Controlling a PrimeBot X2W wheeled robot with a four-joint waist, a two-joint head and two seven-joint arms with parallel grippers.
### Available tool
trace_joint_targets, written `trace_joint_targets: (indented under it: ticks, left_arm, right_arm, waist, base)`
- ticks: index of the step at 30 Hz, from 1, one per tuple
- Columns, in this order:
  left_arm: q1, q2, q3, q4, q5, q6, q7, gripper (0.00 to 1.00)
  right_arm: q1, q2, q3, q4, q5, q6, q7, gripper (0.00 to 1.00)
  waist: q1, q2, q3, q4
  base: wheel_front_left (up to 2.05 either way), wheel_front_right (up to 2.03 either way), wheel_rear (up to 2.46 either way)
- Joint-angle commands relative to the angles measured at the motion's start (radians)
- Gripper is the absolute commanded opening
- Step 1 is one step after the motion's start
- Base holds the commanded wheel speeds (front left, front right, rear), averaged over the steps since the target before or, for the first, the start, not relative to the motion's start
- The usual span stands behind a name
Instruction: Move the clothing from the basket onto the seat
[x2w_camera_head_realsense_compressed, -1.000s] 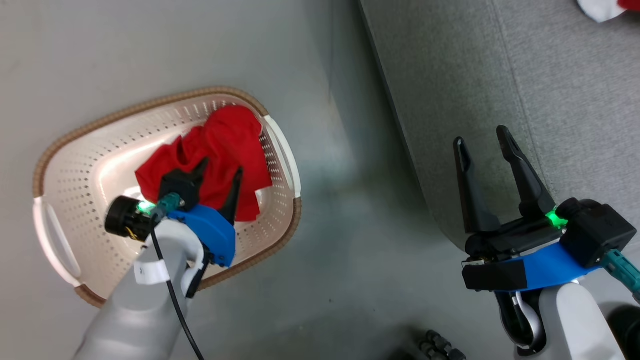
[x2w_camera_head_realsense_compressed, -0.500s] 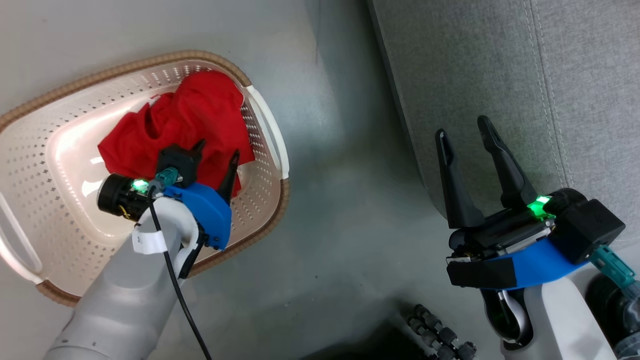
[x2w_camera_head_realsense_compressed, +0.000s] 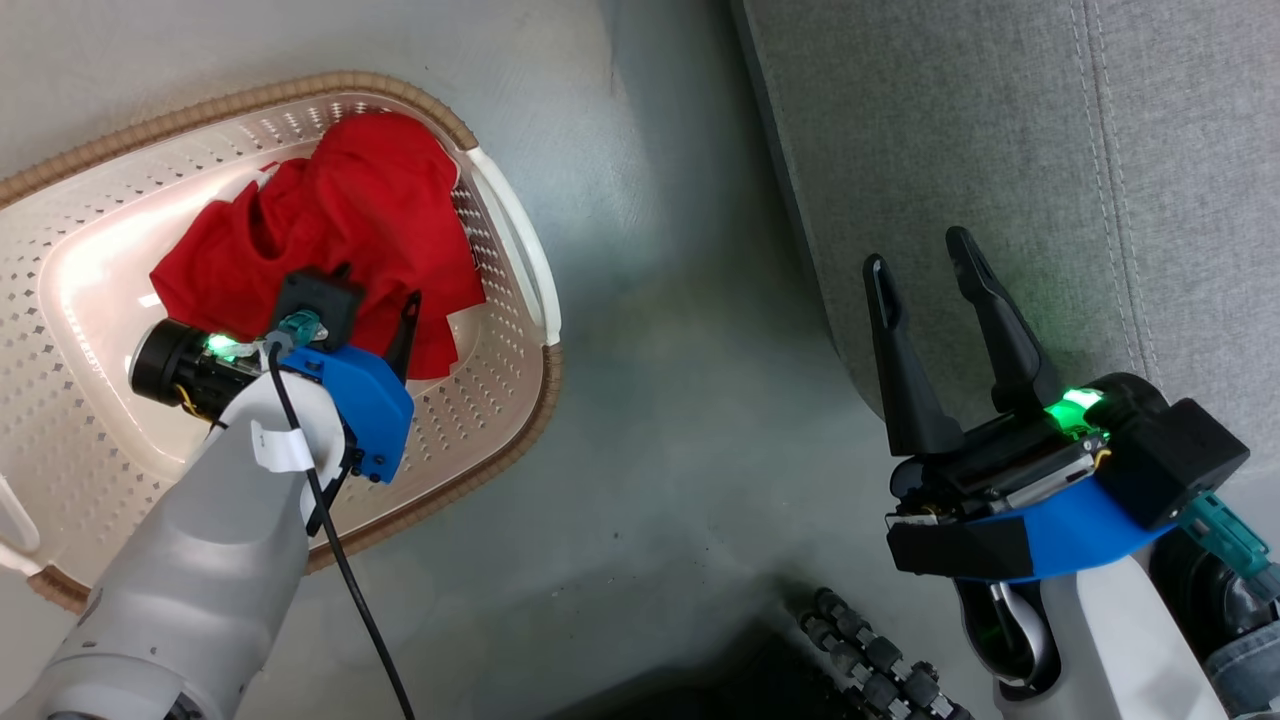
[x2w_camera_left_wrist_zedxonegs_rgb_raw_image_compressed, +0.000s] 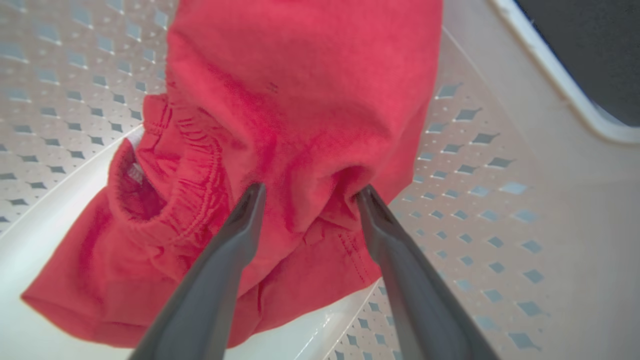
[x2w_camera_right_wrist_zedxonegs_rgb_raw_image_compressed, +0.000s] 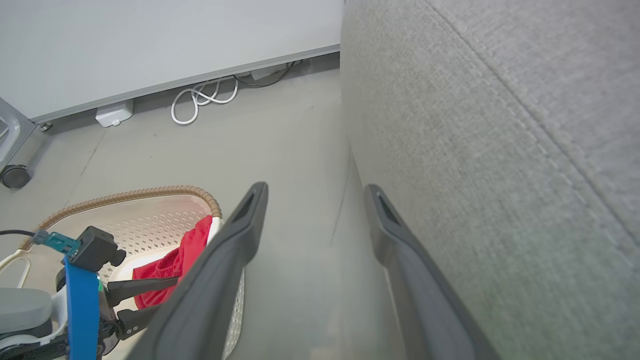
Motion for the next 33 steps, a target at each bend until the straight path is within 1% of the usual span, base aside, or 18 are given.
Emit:
trace_joint_targets:
  ticks: [1, 5, 6, 7, 8, 12, 24, 28, 33]
  left_arm:
    - [-0.023, -0.006, 0.002, 0.018, 0.0, 0.002, -0.009, 1.0]
    - [-0.042, -0.026, 0.0, 0.056, -0.004, 0.003, -0.018, 1.0]
    - [-0.046, -0.029, -0.001, 0.062, -0.006, 0.002, -0.019, 0.84]
    - [-0.05, -0.031, -0.002, 0.067, -0.006, 0.002, -0.022, 0.29]
    - [-0.051, -0.033, -0.002, 0.071, -0.007, 0.001, -0.026, 0.0]
    - [-0.051, -0.04, 0.004, 0.084, -0.024, -0.004, -0.031, 0.0]
    - [-0.034, -0.028, 0.008, 0.064, -0.058, -0.005, -0.043, 0.0]
    - [-0.023, -0.035, 0.015, 0.041, -0.077, -0.005, -0.043, 0.0]
    - [0.01, -0.041, 0.036, -0.014, -0.086, -0.005, -0.044, 0.0]
  right_arm:
    - [0.002, 0.001, -0.004, -0.007, -0.001, 0.0, -0.006, 1.0]
    - [0.018, 0.001, -0.002, -0.012, 0.001, 0.0, -0.008, 1.0]
    - [0.02, 0.001, -0.001, -0.012, 0.003, 0.0, -0.008, 1.0]
    - [0.02, 0.001, 0.001, -0.012, 0.003, 0.0, -0.009, 1.0]
    - [0.021, 0.001, 0.002, -0.013, 0.003, 0.0, -0.009, 1.0]
    - [0.019, 0.001, 0.007, -0.008, 0.009, 0.0, -0.009, 1.0]
    - [-0.008, 0.001, 0.017, 0.003, 0.016, 0.0, -0.012, 1.0]
    - [-0.019, 0.001, 0.013, 0.011, 0.006, 0.0, -0.012, 1.0]
    - [-0.029, 0.001, 0.004, 0.017, -0.015, 0.0, -0.01, 1.0]
  waist:
    - [0.0, 0.0, 0.002, 0.002]
    - [0.0, 0.0, 0.005, 0.003]
    - [0.0, 0.0, 0.006, 0.004]
    - [0.0, 0.0, 0.006, 0.003]
    - [0.0, 0.0, 0.006, 0.003]
    - [0.0, 0.0, 0.005, 0.002]
    - [0.0, 0.0, -0.011, -0.003]
    - [0.0, 0.0, -0.038, 0.012]
    - [0.0, 0.0, -0.095, 0.047]
  base:
    - [0.0, 0.0, 0.0]
    - [0.0, 0.0, 0.0]
    - [0.0, 0.0, 0.0]
    - [0.0, 0.0, 0.0]
    - [0.0, 0.0, 0.0]
    - [0.0, 0.0, 0.0]
    - [0.0, 0.0, 0.0]
    - [0.0, 0.0, 0.0]
    - [0.0, 0.0, 0.0]
